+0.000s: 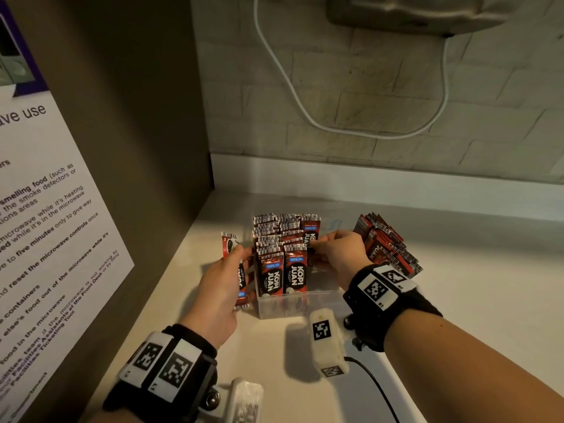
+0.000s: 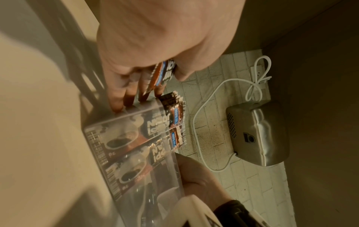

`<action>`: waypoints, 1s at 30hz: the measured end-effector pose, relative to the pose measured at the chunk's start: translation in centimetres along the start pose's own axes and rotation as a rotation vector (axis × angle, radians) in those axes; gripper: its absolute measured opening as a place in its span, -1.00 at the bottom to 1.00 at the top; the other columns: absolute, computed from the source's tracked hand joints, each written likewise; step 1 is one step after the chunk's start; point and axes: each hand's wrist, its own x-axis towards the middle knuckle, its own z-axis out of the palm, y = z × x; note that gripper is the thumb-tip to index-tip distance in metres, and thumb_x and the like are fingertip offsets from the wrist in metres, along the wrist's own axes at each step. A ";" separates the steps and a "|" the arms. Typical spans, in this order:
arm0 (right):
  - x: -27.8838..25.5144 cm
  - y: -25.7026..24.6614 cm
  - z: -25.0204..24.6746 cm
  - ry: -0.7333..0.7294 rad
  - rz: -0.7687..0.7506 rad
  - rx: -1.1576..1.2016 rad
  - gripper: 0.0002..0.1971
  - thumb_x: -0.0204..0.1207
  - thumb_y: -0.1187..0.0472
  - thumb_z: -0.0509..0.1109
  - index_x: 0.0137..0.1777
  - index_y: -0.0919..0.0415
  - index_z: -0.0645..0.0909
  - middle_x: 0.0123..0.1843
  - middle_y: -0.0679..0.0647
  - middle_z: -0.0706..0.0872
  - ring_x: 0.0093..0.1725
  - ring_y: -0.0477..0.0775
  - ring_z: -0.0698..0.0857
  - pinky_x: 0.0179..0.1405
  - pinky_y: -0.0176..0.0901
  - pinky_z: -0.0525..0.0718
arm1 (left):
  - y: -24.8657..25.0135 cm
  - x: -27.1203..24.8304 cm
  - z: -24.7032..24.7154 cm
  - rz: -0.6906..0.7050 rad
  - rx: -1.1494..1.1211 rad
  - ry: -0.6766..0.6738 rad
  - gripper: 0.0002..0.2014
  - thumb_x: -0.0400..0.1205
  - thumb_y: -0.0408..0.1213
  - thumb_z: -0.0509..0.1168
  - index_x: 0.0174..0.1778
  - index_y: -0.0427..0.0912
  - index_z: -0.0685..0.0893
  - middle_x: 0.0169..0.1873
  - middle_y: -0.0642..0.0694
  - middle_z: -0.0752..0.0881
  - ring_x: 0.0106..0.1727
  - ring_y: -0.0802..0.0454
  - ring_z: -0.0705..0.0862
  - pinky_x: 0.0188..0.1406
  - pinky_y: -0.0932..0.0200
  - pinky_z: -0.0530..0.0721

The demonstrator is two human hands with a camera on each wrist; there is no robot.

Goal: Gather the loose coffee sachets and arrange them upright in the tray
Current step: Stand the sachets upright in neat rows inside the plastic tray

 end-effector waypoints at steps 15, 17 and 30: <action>-9.1 -7.2 -1.2 -0.360 -0.416 -0.048 -0.83 0.44 0.21 0.53 -0.06 0.22 0.62 -0.28 0.08 0.57 -0.52 -0.15 0.46 -0.56 -0.36 0.39 | 1.5 -1.0 0.4 0.389 0.069 -0.353 -0.87 0.67 -0.37 0.26 0.11 -0.13 0.59 -0.40 -0.02 0.67 -0.46 0.09 0.59 -0.51 0.19 0.58; -9.8 -7.6 -1.3 -0.456 -0.439 -0.128 -0.77 0.39 0.31 0.56 0.03 0.28 0.66 -0.28 0.06 0.61 -0.56 -0.21 0.52 -0.60 -0.47 0.40 | 1.5 -1.4 0.9 0.408 0.170 -0.450 -0.83 0.61 -0.46 0.32 0.07 -0.17 0.60 -0.40 -0.04 0.71 -0.48 0.10 0.61 -0.48 0.23 0.61; -9.9 -5.0 -4.2 -0.507 -0.544 -0.754 -0.98 0.42 0.24 0.57 -0.20 0.11 0.79 -0.27 -0.05 0.81 -0.28 -0.18 0.71 -0.12 -0.20 0.69 | 1.6 -0.5 0.9 0.524 -0.033 -0.260 -0.71 0.22 -0.30 0.51 -0.16 -0.15 0.67 -0.40 -0.04 0.79 -0.36 0.15 0.74 -0.42 0.34 0.65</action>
